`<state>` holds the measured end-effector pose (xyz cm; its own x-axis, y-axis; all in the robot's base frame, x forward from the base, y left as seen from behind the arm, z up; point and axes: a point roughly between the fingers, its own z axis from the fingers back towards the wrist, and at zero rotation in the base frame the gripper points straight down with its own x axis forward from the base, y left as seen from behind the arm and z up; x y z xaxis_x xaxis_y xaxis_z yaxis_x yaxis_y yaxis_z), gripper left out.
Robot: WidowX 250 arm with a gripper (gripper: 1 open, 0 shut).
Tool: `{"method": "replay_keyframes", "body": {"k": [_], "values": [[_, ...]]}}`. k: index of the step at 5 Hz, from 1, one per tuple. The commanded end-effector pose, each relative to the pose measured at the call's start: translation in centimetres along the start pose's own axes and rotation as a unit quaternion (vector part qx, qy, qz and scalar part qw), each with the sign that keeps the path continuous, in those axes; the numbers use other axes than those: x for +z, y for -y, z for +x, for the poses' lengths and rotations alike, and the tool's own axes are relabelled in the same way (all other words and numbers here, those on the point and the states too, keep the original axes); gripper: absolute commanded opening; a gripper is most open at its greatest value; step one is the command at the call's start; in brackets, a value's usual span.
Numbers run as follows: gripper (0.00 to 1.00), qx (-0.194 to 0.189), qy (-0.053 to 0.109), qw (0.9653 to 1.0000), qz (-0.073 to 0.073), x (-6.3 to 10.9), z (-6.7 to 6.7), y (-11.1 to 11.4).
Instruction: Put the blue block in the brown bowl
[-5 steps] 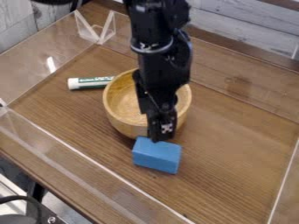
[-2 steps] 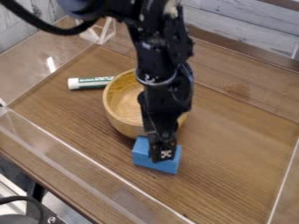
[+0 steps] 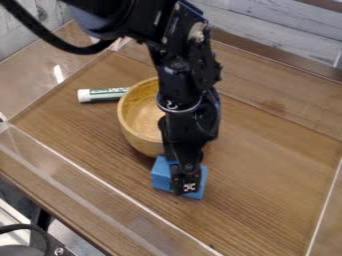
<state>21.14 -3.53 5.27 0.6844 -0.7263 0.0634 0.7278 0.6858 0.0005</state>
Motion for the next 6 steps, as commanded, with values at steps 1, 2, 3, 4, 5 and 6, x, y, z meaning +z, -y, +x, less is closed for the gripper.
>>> {"method": "replay_keyframes", "body": {"k": [1, 2, 3, 4, 5, 6], "values": [[1.0, -0.005, 0.011, 0.9998, 0.012, 0.1, 0.4, -0.5], [1.0, -0.005, 0.01, 0.9999, 0.012, -0.4, 0.3, -0.6], [1.0, -0.003, 0.01, 0.9999, 0.012, -0.9, 0.2, -0.7], [1.0, -0.002, 0.01, 0.9999, 0.012, -1.6, 0.2, -0.8], [0.0, 0.001, 0.01, 0.9999, 0.011, -2.0, 0.1, -0.7], [0.0, 0.002, 0.009, 0.9999, 0.013, -1.7, 0.1, -0.9]]}}
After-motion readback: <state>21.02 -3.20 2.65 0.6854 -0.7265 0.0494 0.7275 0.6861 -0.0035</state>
